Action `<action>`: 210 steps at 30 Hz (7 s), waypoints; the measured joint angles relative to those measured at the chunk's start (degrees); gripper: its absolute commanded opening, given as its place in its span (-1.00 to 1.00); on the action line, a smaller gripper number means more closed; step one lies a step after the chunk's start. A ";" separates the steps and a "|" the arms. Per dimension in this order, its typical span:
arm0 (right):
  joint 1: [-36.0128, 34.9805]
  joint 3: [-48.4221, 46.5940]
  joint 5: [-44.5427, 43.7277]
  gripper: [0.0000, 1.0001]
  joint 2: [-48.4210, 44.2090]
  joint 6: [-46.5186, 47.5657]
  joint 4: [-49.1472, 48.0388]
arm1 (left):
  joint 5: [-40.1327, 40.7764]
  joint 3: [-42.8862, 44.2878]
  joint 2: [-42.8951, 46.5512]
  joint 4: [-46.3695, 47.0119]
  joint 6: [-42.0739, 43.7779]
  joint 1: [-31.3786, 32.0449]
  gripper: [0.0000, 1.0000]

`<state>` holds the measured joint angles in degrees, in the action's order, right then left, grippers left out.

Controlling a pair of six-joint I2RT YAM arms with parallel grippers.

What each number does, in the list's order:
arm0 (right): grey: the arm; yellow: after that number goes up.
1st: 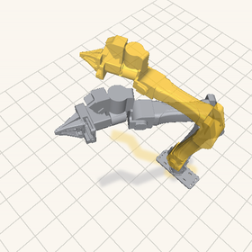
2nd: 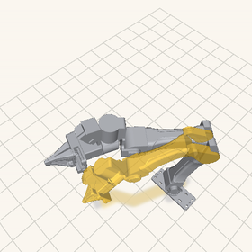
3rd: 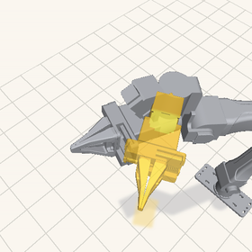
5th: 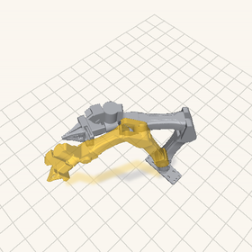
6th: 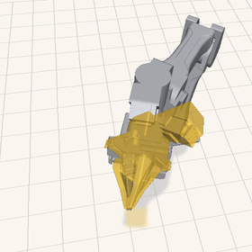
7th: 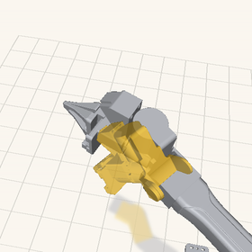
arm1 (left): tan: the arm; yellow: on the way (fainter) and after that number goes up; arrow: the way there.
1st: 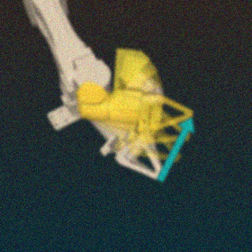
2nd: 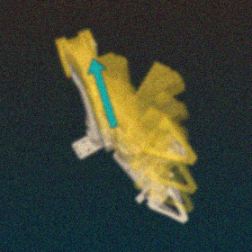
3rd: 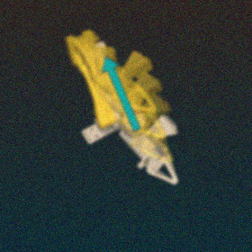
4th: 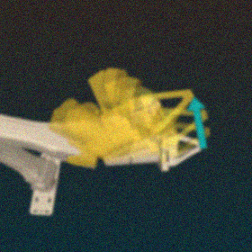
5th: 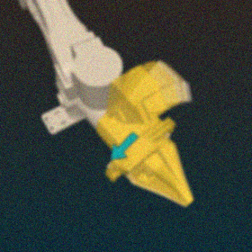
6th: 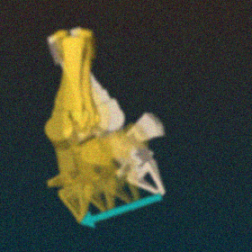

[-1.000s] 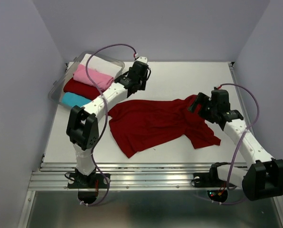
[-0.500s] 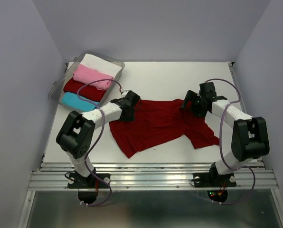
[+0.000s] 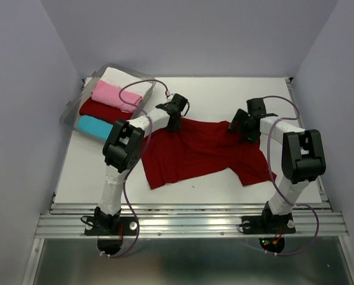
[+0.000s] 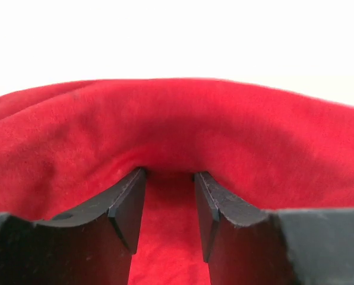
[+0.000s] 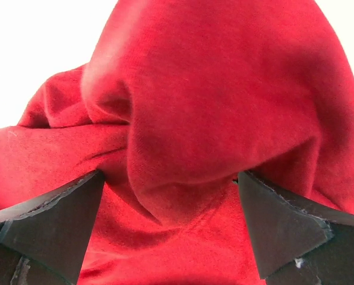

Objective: Roll the t-shirts
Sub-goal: Flatten out the T-shirt at the center of the board.

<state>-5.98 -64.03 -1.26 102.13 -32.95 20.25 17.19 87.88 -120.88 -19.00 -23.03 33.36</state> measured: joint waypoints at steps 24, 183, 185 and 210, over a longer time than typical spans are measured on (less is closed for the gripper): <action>0.02 6.88 4.55 1.00 -18.97 -1.16 -0.79 | 0.85 -7.19 29.66 -8.20 0.98 -4.61 0.02; 3.32 0.42 -14.53 -0.99 -47.84 -5.16 5.51 | -18.67 -10.19 45.55 4.59 -2.91 -28.06 -1.00; 3.32 11.72 -13.62 -0.99 -53.18 -7.28 8.46 | -20.33 -18.95 47.21 5.81 -2.93 -27.17 -1.00; 3.32 27.98 -11.82 0.00 -54.71 -16.44 18.91 | -21.29 5.25 1.75 4.20 -7.78 -6.08 0.19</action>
<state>-2.66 -36.05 -13.08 47.42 -49.39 39.16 -4.10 93.12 -119.13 -14.81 -30.81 27.29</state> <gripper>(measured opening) 0.495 0.590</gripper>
